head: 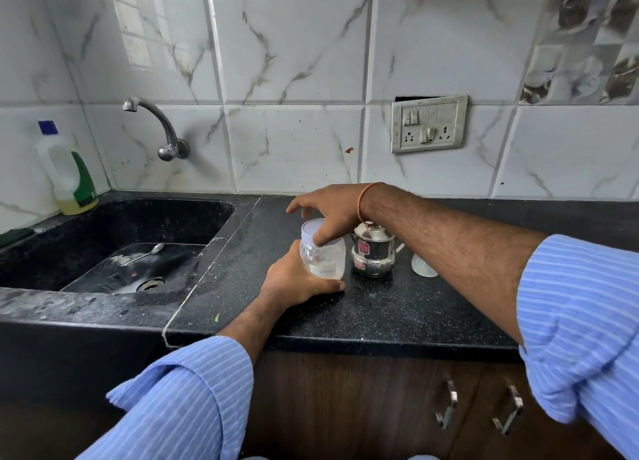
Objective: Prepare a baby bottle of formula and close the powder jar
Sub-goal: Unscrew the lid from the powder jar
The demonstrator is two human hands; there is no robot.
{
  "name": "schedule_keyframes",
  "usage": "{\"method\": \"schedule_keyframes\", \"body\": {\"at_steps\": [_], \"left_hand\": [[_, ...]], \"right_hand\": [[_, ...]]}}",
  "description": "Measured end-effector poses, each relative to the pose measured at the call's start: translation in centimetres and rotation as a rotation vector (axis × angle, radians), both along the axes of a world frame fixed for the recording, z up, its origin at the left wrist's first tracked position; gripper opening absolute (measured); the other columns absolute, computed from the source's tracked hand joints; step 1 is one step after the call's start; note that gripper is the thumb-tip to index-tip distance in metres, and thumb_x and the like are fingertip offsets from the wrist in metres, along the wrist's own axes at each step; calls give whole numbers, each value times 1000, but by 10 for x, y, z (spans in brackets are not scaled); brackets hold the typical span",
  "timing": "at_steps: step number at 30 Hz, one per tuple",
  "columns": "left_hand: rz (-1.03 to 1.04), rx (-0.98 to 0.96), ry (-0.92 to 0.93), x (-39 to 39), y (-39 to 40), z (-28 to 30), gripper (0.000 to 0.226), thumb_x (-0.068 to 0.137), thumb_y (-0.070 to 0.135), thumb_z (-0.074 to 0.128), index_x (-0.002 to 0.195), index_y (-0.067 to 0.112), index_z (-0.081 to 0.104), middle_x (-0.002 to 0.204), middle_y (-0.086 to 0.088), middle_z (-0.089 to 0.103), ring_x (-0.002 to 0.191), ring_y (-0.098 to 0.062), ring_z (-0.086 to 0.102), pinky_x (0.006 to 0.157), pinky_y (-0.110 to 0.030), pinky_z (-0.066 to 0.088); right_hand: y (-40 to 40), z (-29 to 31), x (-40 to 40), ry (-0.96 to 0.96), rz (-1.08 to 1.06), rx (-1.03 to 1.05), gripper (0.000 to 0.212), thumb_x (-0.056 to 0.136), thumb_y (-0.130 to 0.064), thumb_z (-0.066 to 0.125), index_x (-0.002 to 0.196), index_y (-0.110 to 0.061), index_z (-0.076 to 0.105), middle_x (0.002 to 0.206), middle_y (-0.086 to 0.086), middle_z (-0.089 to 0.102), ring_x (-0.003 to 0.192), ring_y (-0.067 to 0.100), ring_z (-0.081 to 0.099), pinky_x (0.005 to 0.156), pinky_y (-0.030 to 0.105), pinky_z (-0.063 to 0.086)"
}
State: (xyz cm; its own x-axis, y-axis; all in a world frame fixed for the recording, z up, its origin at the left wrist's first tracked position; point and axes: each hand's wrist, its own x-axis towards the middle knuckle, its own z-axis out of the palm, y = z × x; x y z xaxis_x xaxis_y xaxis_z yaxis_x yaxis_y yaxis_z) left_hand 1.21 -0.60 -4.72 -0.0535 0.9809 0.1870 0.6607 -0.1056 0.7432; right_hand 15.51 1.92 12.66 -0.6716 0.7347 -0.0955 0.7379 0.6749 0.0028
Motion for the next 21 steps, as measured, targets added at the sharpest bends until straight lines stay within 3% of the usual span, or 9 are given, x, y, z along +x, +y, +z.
{"method": "schedule_keyframes", "body": {"at_steps": [4,6,9,12,15,18,21], "left_hand": [[4,2,5,1,0,0,117,45,74,97,146,49,44,126,24,71,119,-10,70,108,-41,57],[7,3,2,0,1,0,113,44,75,97,142,50,46,123,25,72,116,-8,71,106,-40,59],[1,-4,-1,-1,2,-2,112,43,75,98,140,48,48,123,24,73,115,-7,71,105,-40,59],[-3,1,-3,-1,3,-2,113,43,75,98,141,48,48,124,25,73,117,-7,71,107,-41,59],[-2,0,8,-1,2,-2,116,45,76,98,144,48,45,126,24,72,118,-8,70,107,-41,58],[-2,-2,15,-1,1,-1,117,44,78,97,145,48,45,126,25,71,118,-8,70,107,-41,58],[-9,-7,2,-2,1,-1,117,42,78,97,143,49,46,125,25,72,117,-8,71,106,-41,59]], "right_hand": [[2,-5,-1,-42,-63,154,82,90,-69,64,160,-39,35,147,0,60,131,25,58,105,44,51],[3,-8,-2,-55,-74,142,77,92,-65,62,160,-40,35,141,1,63,126,26,60,102,42,52],[0,-5,-1,-43,-27,50,72,94,-41,66,160,-36,37,136,-3,64,121,22,61,102,38,50],[-3,0,0,8,-2,-28,79,89,-27,72,160,-36,38,142,-9,61,112,11,61,96,31,46],[-2,1,-1,-10,5,69,80,90,-47,72,161,-36,36,154,-4,55,132,20,57,108,38,47],[0,-3,-2,-70,-78,151,81,90,-66,64,160,-38,34,142,0,63,125,25,61,103,44,53],[-1,-3,-2,-52,-68,80,75,91,-53,66,159,-39,37,137,-3,65,119,23,61,102,41,52]]}}
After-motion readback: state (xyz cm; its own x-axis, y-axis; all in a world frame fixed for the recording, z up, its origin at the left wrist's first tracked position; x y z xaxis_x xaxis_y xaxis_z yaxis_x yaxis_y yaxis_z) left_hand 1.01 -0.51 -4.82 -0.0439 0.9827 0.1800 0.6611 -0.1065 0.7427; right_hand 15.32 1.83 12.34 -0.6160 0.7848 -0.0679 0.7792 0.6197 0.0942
